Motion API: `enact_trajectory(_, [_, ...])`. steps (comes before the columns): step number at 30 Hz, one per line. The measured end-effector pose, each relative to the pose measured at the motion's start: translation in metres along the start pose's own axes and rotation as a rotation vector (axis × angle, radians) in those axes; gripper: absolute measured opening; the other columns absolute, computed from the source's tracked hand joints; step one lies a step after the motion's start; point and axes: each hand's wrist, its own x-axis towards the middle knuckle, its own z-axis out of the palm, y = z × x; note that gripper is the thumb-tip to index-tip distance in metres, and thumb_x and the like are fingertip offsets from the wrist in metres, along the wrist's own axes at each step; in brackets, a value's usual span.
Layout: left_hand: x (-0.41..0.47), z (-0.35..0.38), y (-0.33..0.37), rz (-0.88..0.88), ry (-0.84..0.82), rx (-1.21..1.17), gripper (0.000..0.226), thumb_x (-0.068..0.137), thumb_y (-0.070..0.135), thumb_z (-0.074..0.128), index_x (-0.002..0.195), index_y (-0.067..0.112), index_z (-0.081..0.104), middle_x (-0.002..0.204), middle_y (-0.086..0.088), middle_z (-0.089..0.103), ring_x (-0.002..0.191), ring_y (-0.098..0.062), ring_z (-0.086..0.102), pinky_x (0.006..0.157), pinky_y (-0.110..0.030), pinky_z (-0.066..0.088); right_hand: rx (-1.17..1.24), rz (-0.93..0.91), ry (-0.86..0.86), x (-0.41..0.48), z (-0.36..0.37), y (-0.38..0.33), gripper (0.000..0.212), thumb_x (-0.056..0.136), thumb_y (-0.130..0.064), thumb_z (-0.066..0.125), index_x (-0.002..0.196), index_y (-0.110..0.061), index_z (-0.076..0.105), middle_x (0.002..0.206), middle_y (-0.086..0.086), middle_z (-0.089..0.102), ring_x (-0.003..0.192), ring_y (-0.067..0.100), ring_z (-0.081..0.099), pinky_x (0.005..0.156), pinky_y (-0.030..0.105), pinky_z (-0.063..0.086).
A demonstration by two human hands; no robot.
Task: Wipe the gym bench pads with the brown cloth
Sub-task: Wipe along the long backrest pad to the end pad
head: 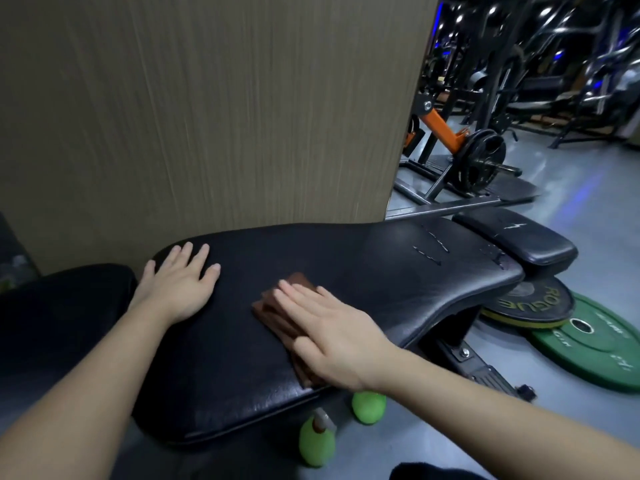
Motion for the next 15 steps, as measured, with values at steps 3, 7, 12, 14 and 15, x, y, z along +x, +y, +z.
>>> enact_trajectory(3, [-0.002,0.001,0.001,-0.006,-0.013,0.003,0.065,0.101,0.058,0.006,0.160,0.033,-0.002,0.169,0.004,-0.008,0.154,-0.012,-0.011,0.124,-0.045,-0.005,-0.041,0.065,0.028,-0.049,-0.012,0.032,0.072,0.087,-0.037,0.026,0.157,-0.025,0.015,0.164,-0.011,0.007,0.149,0.000,0.000,0.122,0.028,0.001])
enact_trajectory(7, [-0.002,0.001,0.004,-0.008,-0.009,0.012,0.065,0.101,0.057,0.005,0.160,0.031,-0.002,0.169,0.003,-0.008,0.154,-0.012,-0.011,0.124,-0.046,-0.005,-0.048,0.326,0.050,-0.045,-0.023,0.092,0.073,0.087,-0.044,0.020,0.157,-0.024,0.014,0.165,-0.007,0.008,0.150,0.005,0.004,0.123,0.037,0.007])
enact_trajectory(12, [-0.002,0.002,0.002,-0.010,0.016,0.000,0.065,0.101,0.057,0.009,0.161,0.032,0.004,0.169,0.004,-0.004,0.154,-0.012,-0.008,0.124,-0.047,-0.002,-0.132,0.613,0.108,0.036,-0.011,0.097,0.061,0.094,-0.037,0.031,0.150,-0.013,0.025,0.163,0.010,0.018,0.148,0.023,0.017,0.120,0.041,0.009])
enact_trajectory(14, [-0.001,0.002,0.002,-0.010,0.025,-0.009,0.065,0.101,0.058,0.011,0.161,0.033,0.006,0.169,0.005,-0.003,0.154,-0.011,-0.007,0.124,-0.046,-0.002,-0.092,0.491,0.087,0.063,0.000,0.067,0.063,0.094,-0.036,0.033,0.151,-0.013,0.023,0.164,0.011,0.017,0.149,0.023,0.016,0.120,0.041,0.007])
enact_trajectory(15, [0.000,0.001,0.002,-0.010,0.027,-0.012,0.065,0.101,0.058,0.012,0.160,0.033,0.007,0.169,0.006,-0.002,0.154,-0.010,-0.006,0.124,-0.046,-0.002,-0.068,0.388,0.068,0.070,0.006,0.046,0.064,0.095,-0.035,0.034,0.153,-0.013,0.021,0.164,0.010,0.015,0.150,0.021,0.014,0.121,0.040,0.005])
